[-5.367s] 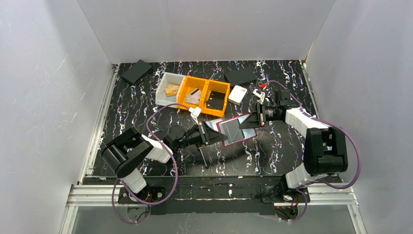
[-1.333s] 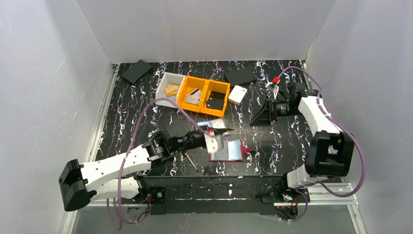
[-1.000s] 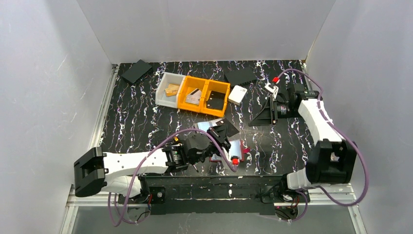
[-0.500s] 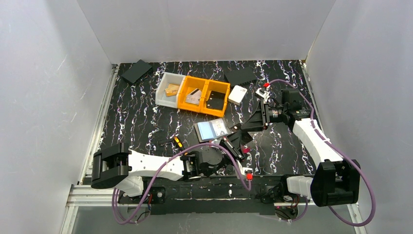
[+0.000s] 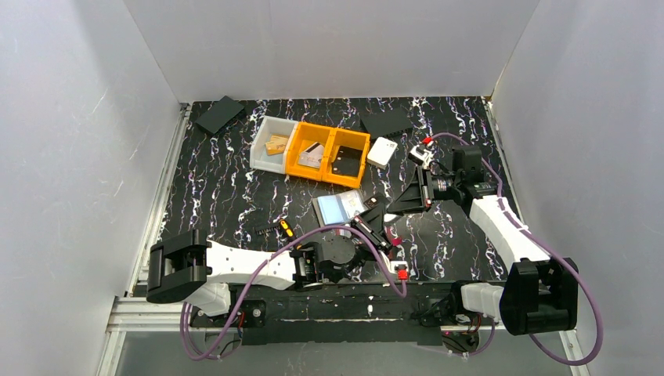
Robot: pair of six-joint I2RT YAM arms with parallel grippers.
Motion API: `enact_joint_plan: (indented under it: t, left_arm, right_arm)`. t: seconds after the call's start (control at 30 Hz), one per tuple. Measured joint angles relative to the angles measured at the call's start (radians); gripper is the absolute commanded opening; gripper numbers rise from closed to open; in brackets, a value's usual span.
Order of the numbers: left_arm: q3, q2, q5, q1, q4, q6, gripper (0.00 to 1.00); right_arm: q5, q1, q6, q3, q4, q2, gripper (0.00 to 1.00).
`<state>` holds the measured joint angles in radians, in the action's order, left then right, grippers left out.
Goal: Take the credit cards out of the card holder
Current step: Place the credit card in the storage box.
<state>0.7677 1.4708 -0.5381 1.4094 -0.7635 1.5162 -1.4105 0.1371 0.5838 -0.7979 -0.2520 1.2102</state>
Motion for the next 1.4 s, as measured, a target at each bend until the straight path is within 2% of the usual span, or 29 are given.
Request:
enact_joint_plan:
  t: [0.03, 0.07, 0.2, 0.27, 0.3, 0.33, 0.43, 0.53, 0.6, 0.67, 0.77, 0.9, 1.0, 1.13, 1.3, 1.4]
  left_arm:
    - [0.000, 0.000, -0.003, 0.000, 0.000, -0.006, 0.01]
    - [0.000, 0.000, -0.006, 0.000, -0.001, -0.011, 0.10]
    - [0.000, 0.000, -0.023, 0.002, -0.004, -0.045, 0.69]
    - [0.000, -0.002, -0.045, 0.005, -0.006, -0.117, 0.90]
    - [0.000, -0.008, -0.063, 0.008, -0.001, -0.176, 0.96]
    - [-0.001, -0.018, -0.081, 0.010, 0.007, -0.233, 0.98]
    - [-0.001, -0.120, -0.108, 0.024, 0.131, -0.550, 0.98]
    - [-0.002, -0.341, -0.037, 0.018, 0.332, -0.934, 0.98]
    - [-0.016, -0.485, 0.037, -0.009, 0.393, -1.172, 0.98]
    - [-0.065, -0.623, 0.109, -0.050, 0.417, -1.421, 0.98]
    - [-0.167, -0.743, 0.193, -0.115, 0.408, -1.722, 0.98]
    - [-0.349, -0.737, 0.291, -0.187, 0.301, -2.062, 0.98]
    - [-0.418, -0.646, 0.333, -0.199, 0.226, -2.206, 0.98]
    - [-0.405, -0.568, 0.407, -0.235, 0.171, -2.283, 0.96]
    - [-0.322, -0.572, 0.634, -0.469, 0.190, -2.323, 0.96]
    - [-0.233, -0.575, 0.788, -0.605, 0.305, -2.290, 0.97]
  right_arm:
    - [-0.003, 0.003, 0.006, 0.000, 0.008, -0.002, 0.01]
    - [-0.005, 0.005, 0.007, 0.001, 0.015, -0.002, 0.01]
    - [-0.010, 0.012, 0.020, 0.001, 0.022, -0.003, 0.01]
    - [-0.010, 0.016, 0.017, 0.001, 0.032, -0.003, 0.01]
    - [-0.009, 0.017, 0.015, 0.001, 0.041, -0.004, 0.01]
    - [-0.008, 0.018, 0.015, 0.001, 0.050, -0.005, 0.01]
    - [-0.006, 0.017, 0.004, 0.008, 0.094, -0.013, 0.01]
    - [-0.008, 0.011, -0.043, 0.011, 0.122, -0.018, 0.01]
    - [-0.011, 0.006, -0.071, 0.011, 0.130, -0.018, 0.01]
    - [-0.018, -0.001, -0.105, 0.011, 0.134, -0.018, 0.01]
    - [-0.031, -0.007, -0.154, 0.011, 0.135, -0.012, 0.01]
    - [-0.038, -0.011, -0.203, 0.011, 0.126, 0.008, 0.01]
    - [-0.040, -0.011, -0.226, 0.011, 0.119, 0.011, 0.01]
    - [-0.040, -0.011, -0.246, 0.011, 0.115, 0.010, 0.01]
    - [-0.024, -0.011, -0.251, 0.011, 0.132, -0.013, 0.01]
    - [-0.005, -0.011, -0.268, 0.009, 0.143, -0.023, 0.01]
